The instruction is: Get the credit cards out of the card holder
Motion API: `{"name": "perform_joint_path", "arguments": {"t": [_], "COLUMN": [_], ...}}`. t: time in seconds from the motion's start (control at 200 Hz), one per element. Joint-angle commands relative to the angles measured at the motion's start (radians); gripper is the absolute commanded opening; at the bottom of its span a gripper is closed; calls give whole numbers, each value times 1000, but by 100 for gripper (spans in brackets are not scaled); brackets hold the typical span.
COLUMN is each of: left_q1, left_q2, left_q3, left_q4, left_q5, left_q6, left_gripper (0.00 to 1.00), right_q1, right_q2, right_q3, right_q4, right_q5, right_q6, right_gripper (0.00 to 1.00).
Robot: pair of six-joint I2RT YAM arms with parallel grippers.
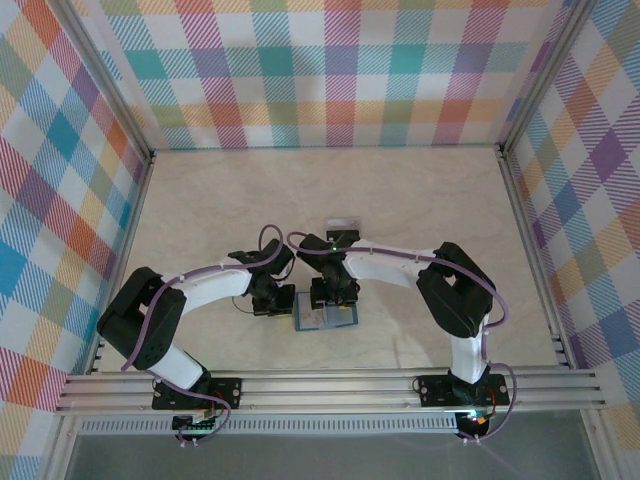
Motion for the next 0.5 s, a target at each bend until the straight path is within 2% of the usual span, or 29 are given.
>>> {"name": "perform_joint_path", "arguments": {"t": [0.0,0.495], "left_q1": [1,-2], "left_q2": [38,17], "left_q3": [-12,50], "left_q4": [-51,-85], "left_q5": [30,55], "left_q6": [14,-6], "left_gripper": [3,3], "right_q1": [5,-46], "right_q2": [-15,-116], "right_q3": [1,-95], "right_q4": [-50,-88], "right_q5": [48,136], "right_q6": [-4,-45], "right_gripper": [54,54]}}
